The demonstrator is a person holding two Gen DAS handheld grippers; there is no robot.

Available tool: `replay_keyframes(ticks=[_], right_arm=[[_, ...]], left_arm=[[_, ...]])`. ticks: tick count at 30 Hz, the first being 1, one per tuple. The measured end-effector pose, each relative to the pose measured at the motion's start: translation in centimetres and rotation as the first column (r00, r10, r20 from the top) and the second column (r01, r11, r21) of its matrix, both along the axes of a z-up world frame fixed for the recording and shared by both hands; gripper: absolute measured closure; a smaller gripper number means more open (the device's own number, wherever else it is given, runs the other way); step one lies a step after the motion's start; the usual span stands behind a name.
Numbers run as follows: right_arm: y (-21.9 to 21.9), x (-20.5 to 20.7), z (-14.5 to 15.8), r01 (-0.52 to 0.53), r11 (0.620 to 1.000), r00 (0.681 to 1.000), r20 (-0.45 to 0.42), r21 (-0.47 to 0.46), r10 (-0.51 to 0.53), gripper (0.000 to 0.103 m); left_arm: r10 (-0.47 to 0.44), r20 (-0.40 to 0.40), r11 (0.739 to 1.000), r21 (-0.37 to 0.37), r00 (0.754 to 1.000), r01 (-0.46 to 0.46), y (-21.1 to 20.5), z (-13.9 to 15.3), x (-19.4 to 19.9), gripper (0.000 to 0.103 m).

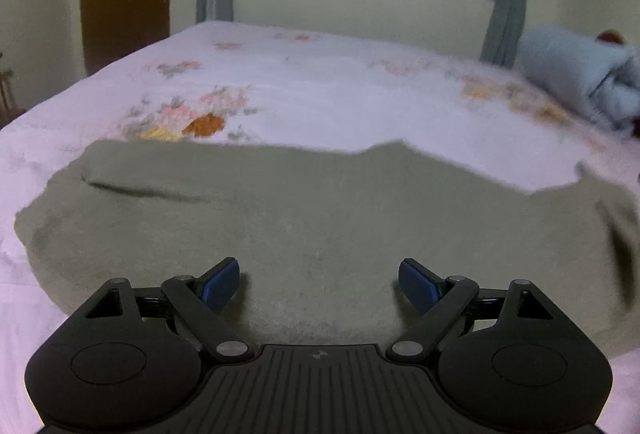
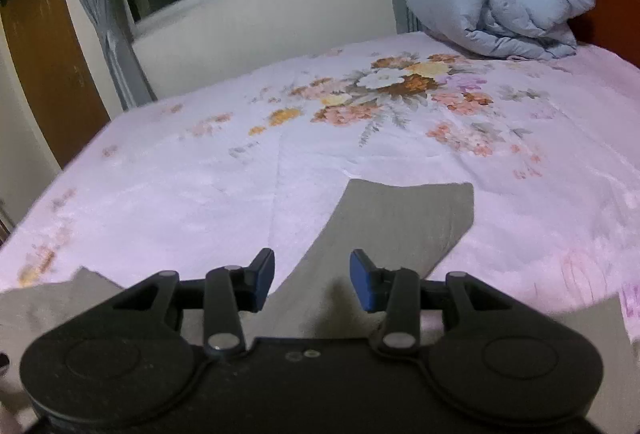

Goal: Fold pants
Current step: 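Open both tools and release the folded legs onto the waistband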

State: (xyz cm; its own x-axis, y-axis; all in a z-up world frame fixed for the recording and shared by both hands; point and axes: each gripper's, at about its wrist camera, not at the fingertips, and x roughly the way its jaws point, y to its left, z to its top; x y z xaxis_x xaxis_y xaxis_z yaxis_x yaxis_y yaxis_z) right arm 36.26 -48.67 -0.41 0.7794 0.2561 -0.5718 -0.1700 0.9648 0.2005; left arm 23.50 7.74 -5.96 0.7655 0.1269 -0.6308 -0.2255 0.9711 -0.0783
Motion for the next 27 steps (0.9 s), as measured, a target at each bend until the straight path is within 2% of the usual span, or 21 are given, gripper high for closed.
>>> replay_keyframes(ticks=[3,5,9,15,20,22,23,24,27], right_arm=[[0.5,2.6,-0.7,-0.008,0.999,1.0,-0.02,-0.044,0.008,0.069],[0.7,4.0,-1.1,-0.011,0.998,0.999,-0.031,-0.067,0.009,0.069],[1.7,6.2,-2.3,-0.021,0.995,0.998,-0.055,-0.095,0.016,0.069],[4.4,9.2,-4.0,0.01,0.981,0.995,-0.092,-0.191,-0.028,0.069],[5.8,12.4,-5.5,0.057,0.955,0.977,-0.181,-0.29,-0.113,0.07],[5.7,12.8,-5.9,0.06,0.953,0.974,-0.192,-0.295,-0.121,0.081],[5.4,12.8,-5.9,0.052,0.96,0.974,-0.198,-0.274,-0.109,0.1],[5.1,12.6,-5.8,0.055,0.965,0.975,-0.197,-0.255,-0.107,0.103],[4.4,11.2,-4.4,0.066,0.968,0.984,-0.145,-0.243,-0.103,0.103]], left_arm=[[0.106,-0.003,0.994,-0.024,0.994,-0.106,1.7,-0.9,0.6,0.016],[0.171,0.004,0.985,0.015,0.985,-0.171,2.5,-0.9,1.0,0.016],[0.299,0.034,0.954,0.017,0.954,-0.3,5.3,-0.7,1.5,0.016],[0.389,0.028,0.921,0.014,0.921,-0.389,7.5,-0.4,1.4,0.016],[0.393,-0.012,0.916,0.087,0.919,-0.391,6.8,-1.3,3.0,0.016],[0.392,-0.013,0.917,0.087,0.92,-0.39,6.7,-1.4,2.9,0.016],[0.391,-0.011,0.917,0.086,0.92,-0.389,6.8,-1.6,2.9,0.016],[0.387,-0.01,0.919,0.089,0.922,-0.384,6.7,-1.6,2.7,0.016],[0.373,-0.007,0.923,0.105,0.928,-0.37,6.6,-1.8,2.8,0.016]])
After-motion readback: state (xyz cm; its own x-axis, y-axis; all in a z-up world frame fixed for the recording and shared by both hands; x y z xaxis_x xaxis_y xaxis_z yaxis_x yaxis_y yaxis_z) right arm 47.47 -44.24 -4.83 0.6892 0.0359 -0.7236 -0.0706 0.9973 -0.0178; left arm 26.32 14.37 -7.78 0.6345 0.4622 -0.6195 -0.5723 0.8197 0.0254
